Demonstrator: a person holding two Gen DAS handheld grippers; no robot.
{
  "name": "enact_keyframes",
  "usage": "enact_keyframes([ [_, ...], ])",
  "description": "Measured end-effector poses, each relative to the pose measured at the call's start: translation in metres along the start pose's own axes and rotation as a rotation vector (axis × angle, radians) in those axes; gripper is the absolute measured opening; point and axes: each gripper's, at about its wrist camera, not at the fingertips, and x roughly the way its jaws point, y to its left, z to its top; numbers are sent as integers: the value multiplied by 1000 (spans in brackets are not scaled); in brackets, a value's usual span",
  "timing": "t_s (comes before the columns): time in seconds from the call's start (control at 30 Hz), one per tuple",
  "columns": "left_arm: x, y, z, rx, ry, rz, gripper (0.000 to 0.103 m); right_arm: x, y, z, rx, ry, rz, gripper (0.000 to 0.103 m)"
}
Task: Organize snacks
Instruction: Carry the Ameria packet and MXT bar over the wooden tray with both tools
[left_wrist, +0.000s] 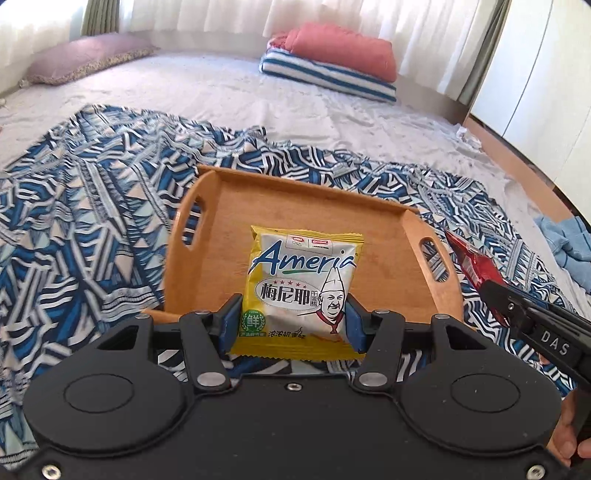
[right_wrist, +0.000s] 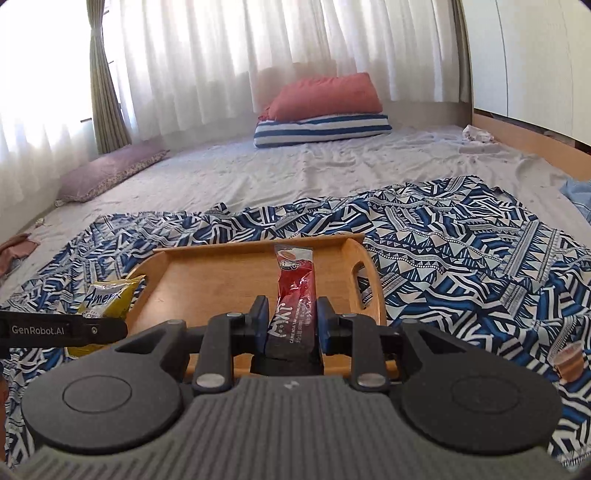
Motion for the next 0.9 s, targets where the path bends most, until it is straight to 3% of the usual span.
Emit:
enact_keyframes([
  [0.43, 90, -1, 21, -15, 84, 57, 53, 87, -7, 0, -27, 123, -3, 32],
  [0.9, 124, 0, 18, 8, 104, 104, 53, 115, -3, -13, -54, 165, -14, 32],
])
